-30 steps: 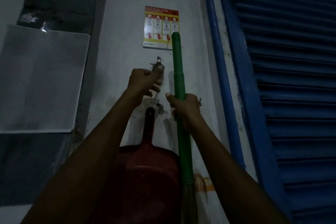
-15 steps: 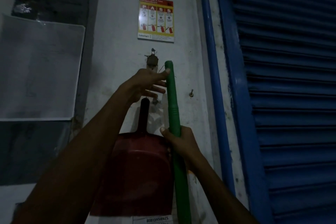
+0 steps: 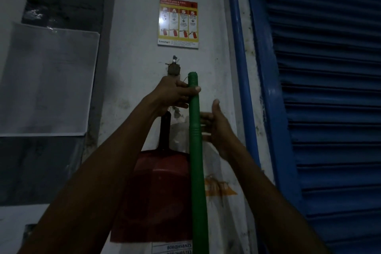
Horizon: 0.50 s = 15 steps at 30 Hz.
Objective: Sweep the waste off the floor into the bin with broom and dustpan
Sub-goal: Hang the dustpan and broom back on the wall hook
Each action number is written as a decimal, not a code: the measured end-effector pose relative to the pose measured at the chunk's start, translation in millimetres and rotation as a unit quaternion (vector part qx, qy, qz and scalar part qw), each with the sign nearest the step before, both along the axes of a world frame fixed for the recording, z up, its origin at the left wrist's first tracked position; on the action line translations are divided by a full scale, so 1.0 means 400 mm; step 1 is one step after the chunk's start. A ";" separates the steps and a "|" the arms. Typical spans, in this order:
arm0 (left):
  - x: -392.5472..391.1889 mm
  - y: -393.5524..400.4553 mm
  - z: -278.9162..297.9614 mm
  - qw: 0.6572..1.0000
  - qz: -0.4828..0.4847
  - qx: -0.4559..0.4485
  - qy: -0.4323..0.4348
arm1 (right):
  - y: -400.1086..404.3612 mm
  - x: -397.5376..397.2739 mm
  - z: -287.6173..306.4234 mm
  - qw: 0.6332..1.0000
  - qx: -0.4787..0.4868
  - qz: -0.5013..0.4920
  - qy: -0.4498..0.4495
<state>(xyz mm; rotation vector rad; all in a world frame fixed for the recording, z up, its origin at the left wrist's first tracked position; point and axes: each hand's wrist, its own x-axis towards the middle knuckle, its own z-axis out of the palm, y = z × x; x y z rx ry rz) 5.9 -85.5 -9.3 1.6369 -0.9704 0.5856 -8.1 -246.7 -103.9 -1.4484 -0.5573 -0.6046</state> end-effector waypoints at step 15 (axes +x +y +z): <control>0.003 0.098 -0.069 0.999 0.030 0.035 0.010 | 0.097 -0.014 0.268 0.988 0.013 -0.006 0.152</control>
